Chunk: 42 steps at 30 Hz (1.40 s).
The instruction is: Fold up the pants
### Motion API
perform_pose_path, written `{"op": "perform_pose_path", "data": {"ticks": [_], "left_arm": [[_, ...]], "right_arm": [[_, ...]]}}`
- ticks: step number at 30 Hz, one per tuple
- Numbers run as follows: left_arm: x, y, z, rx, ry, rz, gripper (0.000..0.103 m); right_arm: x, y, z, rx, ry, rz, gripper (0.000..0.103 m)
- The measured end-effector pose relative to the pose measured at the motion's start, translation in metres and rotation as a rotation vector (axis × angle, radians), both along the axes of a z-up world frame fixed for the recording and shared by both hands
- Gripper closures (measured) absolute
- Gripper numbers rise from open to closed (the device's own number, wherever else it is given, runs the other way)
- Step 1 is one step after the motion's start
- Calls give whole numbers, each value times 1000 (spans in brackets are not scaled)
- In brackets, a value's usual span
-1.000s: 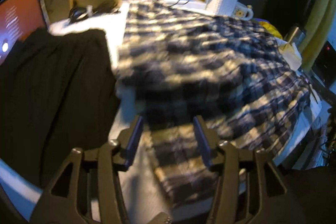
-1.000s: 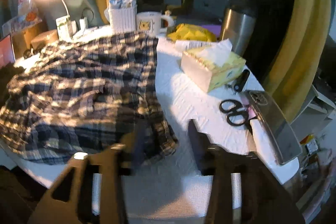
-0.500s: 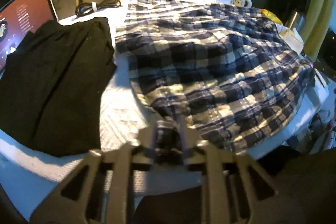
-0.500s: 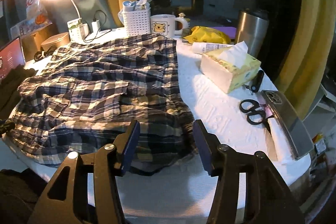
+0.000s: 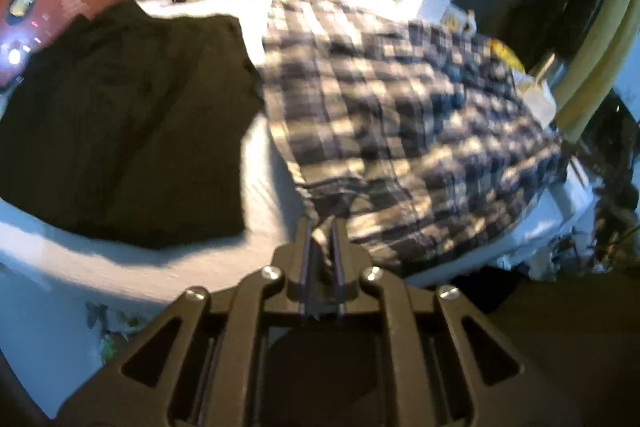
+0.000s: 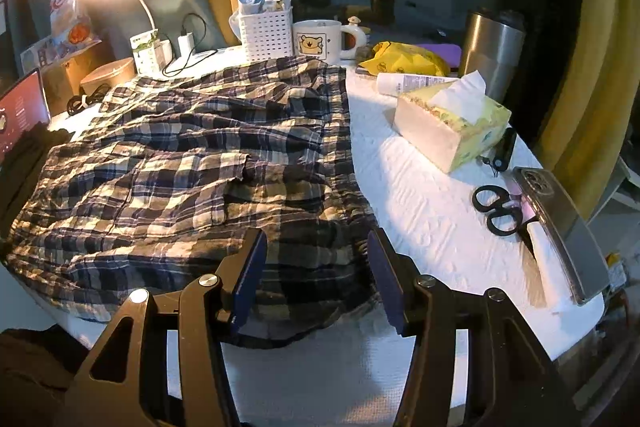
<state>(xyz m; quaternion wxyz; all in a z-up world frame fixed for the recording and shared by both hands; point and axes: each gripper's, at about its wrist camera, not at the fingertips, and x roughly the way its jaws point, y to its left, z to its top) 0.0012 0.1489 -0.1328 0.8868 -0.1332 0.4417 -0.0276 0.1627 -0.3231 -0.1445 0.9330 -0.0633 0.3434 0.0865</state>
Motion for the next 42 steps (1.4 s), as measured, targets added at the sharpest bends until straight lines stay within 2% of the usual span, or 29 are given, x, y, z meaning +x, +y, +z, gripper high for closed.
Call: {"op": "perform_pose_path", "data": {"ticks": [5,9,14,18,25,29,33,38,42], "left_arm": [[18,36,30,86,-81,80,90],[68,52,41,130,-128,74,89],[152,53,42,88,-149,44,89],[199,44,43,78,-160,9,87],[275,49,37,74,-132,-6,81],[310,61,28,78,-110,5,64],[350,70,14,89,-82,1,63],[391,80,-7,102,-39,15,63],[408,77,-19,139,20,24,63]], "right_arm": [[24,3,15,-27,-37,11,47],[59,8,32,-19,-70,43,47],[113,10,52,-1,-82,51,47],[157,7,58,29,-54,34,46],[225,13,38,38,45,28,46],[254,20,24,40,97,32,46],[279,21,9,54,156,43,45],[306,18,-16,137,295,83,45],[310,22,-18,152,295,121,44]]}}
